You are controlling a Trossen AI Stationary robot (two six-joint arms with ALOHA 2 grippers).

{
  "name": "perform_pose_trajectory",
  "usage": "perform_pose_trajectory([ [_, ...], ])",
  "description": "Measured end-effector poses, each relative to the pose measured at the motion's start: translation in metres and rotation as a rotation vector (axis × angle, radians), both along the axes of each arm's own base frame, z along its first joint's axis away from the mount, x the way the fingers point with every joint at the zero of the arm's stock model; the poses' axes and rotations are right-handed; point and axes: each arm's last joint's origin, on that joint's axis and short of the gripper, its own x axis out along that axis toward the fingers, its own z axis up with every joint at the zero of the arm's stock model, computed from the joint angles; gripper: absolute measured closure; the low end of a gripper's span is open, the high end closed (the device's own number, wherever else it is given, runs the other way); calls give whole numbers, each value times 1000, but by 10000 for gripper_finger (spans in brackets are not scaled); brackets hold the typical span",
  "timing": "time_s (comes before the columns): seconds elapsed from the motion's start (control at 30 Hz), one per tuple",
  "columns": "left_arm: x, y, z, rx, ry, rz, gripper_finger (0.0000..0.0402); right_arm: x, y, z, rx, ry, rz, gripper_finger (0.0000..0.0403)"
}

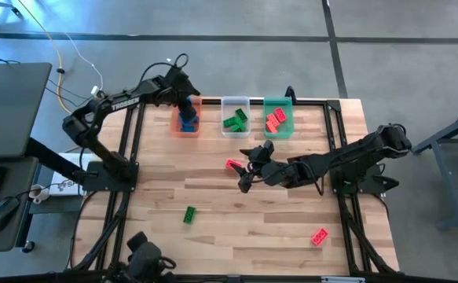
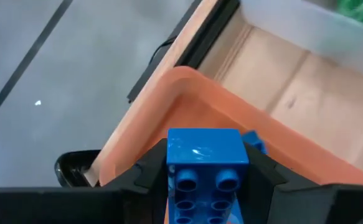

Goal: Sort & place blocks by color
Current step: Put the blue game piece into the bin

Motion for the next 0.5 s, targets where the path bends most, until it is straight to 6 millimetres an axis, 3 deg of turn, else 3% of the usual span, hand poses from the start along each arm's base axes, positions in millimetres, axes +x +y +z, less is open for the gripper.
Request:
perform_pose_trajectory([
  [0.5,1,19,-34,-32,93,64,251,0,0,0,0,0,-1,135],
])
